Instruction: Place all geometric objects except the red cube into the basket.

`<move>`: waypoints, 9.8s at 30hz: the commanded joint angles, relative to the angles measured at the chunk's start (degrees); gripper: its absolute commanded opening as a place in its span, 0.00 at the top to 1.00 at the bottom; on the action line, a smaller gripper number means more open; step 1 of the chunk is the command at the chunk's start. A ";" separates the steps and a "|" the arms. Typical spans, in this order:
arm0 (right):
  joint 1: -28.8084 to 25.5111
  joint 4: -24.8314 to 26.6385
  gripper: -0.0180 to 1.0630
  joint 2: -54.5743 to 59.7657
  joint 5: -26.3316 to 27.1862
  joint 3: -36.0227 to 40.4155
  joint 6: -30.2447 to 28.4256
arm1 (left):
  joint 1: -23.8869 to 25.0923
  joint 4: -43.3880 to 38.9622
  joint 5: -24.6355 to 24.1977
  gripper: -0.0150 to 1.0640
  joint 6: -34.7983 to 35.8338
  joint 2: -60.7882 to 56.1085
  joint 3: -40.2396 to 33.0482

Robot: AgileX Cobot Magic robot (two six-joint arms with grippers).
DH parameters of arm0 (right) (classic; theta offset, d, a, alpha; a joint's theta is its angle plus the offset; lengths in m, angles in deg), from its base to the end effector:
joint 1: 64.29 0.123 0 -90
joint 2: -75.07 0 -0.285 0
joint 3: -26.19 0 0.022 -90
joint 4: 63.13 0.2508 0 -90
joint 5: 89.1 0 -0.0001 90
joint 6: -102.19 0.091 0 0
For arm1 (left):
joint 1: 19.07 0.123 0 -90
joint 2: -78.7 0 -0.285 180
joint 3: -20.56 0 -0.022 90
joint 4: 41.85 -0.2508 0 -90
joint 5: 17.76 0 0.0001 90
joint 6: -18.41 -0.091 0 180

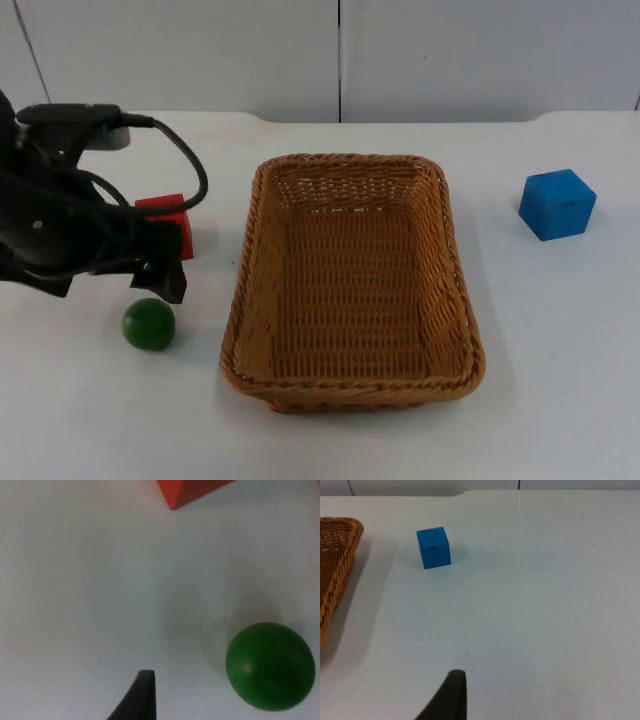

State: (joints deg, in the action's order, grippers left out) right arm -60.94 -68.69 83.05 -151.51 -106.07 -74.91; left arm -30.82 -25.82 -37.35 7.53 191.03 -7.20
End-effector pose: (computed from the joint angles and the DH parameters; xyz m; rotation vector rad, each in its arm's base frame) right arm -0.0069 -0.0082 0.2793 -0.0013 2.0582 -0.0489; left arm 0.3101 -0.0731 0.1238 0.2056 2.7767 -0.1999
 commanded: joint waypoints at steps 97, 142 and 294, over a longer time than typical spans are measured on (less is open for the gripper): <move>-0.24 -0.43 0.01 -0.18 0.60 0.08 -0.75 | -24.91 2.18 -3.43 0.01 -0.87 -1.99 11.02; -0.24 2.45 0.01 2.83 2.79 -2.41 -3.84 | 0.50 -18.14 -24.59 0.01 17.28 -55.53 -11.30; 33.91 6.13 0.48 126.44 36.60 -60.72 -9.80 | 0.50 -20.80 -22.09 0.01 17.28 -60.72 -14.89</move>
State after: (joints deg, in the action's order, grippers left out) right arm -27.25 -62.67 209.38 -115.90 -166.62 -84.85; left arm -30.63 -46.51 -60.22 24.88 130.63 -21.87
